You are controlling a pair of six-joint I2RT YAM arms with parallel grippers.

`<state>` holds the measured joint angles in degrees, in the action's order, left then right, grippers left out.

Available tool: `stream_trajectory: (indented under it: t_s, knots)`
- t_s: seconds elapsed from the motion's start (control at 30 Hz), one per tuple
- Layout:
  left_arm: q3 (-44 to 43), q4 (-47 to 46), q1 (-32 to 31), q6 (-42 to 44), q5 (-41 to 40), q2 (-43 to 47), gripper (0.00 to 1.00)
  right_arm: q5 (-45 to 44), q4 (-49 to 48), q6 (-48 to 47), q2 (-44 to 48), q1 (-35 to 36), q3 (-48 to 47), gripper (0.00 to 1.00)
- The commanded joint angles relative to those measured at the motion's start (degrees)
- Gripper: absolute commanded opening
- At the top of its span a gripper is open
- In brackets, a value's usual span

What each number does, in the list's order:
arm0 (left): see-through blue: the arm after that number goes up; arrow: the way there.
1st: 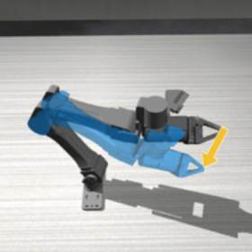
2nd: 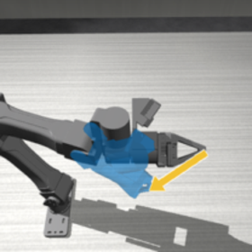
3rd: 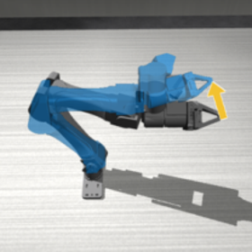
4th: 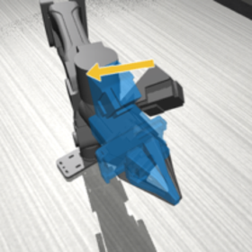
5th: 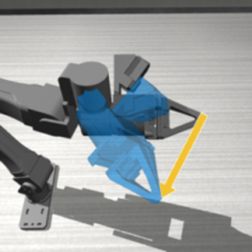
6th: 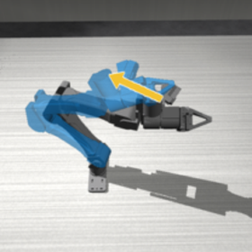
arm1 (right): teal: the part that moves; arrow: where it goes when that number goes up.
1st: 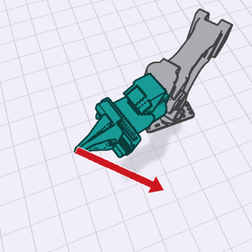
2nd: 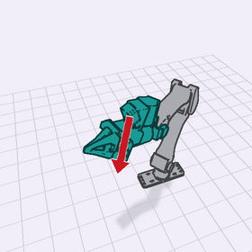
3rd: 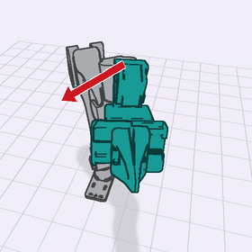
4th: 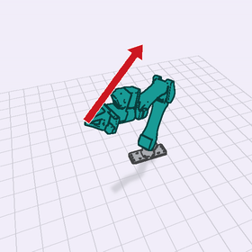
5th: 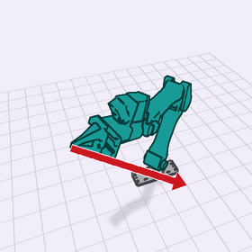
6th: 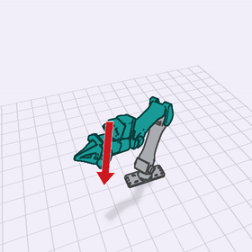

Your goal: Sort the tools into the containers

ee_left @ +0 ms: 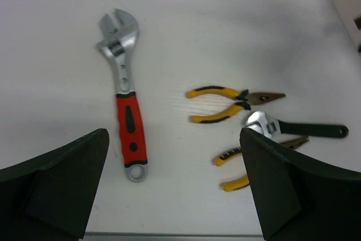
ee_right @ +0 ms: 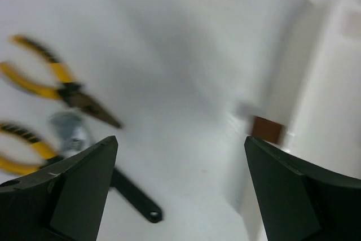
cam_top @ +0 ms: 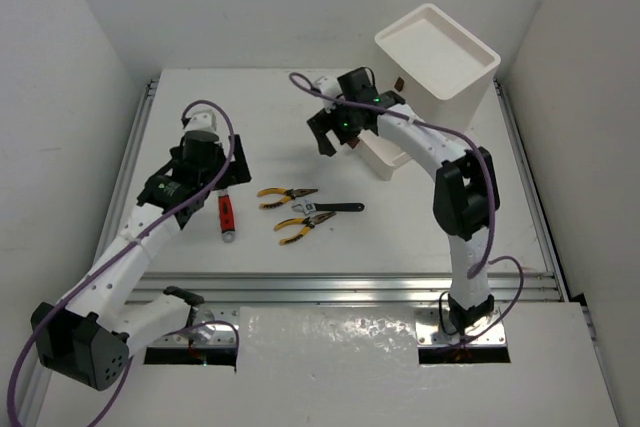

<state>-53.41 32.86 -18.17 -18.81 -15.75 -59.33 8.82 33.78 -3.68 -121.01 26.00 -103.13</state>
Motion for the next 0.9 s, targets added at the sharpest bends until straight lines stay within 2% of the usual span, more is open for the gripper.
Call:
stream_trajectory:
  t_s: [0.0, 0.03, 0.07, 0.13, 0.23, 0.33, 0.53, 0.67, 0.8, 0.83, 0.87]
  knots:
    - [-1.4, 0.7, 5.6, -4.3, -8.9, 3.2, 1.0, 10.1, -4.6, -7.5, 5.7, 6.5, 2.8, 0.94]
    - [-1.4, 0.9, 7.3, -6.4, -9.9, 5.3, 1.0, 14.8, -4.4, -11.3, 5.0, 8.2, 3.3, 0.93]
    - [-1.2, 1.2, 8.8, -7.5, -10.8, 6.4, 1.0, 15.5, -4.1, -12.7, 4.0, 9.1, 3.1, 0.92]
    - [-0.9, 1.4, 10.9, -9.0, -13.7, 10.2, 1.0, 14.5, -1.4, -15.2, -0.5, 12.0, -0.4, 0.91]
    - [0.1, 0.0, 11.1, -8.4, -13.8, 14.1, 1.0, 13.0, -0.5, -19.7, -5.3, 15.5, -3.6, 0.9]
    - [0.7, -0.9, 11.1, -7.2, -11.8, 13.7, 1.0, 11.1, -0.8, -25.2, -8.9, 17.8, -5.1, 0.9]
    - [0.7, -1.0, 11.1, -6.8, -10.6, 13.7, 1.0, 11.0, 6.0, -28.1, -17.8, 18.4, -13.2, 0.89]
    - [0.5, -1.1, 11.1, -6.2, -9.7, 13.5, 1.0, 13.2, 6.7, -28.7, -20.8, 18.3, -13.4, 0.83]
    - [0.8, -1.7, 11.1, -5.5, -7.5, 12.9, 1.0, 15.6, 8.6, -29.4, -23.9, 17.7, -15.5, 0.43]
    - [0.8, -1.7, 11.1, -5.4, -7.4, 12.8, 1.0, 16.0, 9.5, -29.6, -24.5, 17.7, -16.3, 0.24]
    - [0.7, -1.7, 11.0, -5.4, -7.2, 12.7, 1.0, 16.5, 10.7, -29.9, -25.5, 17.7, -18.0, 0.16]
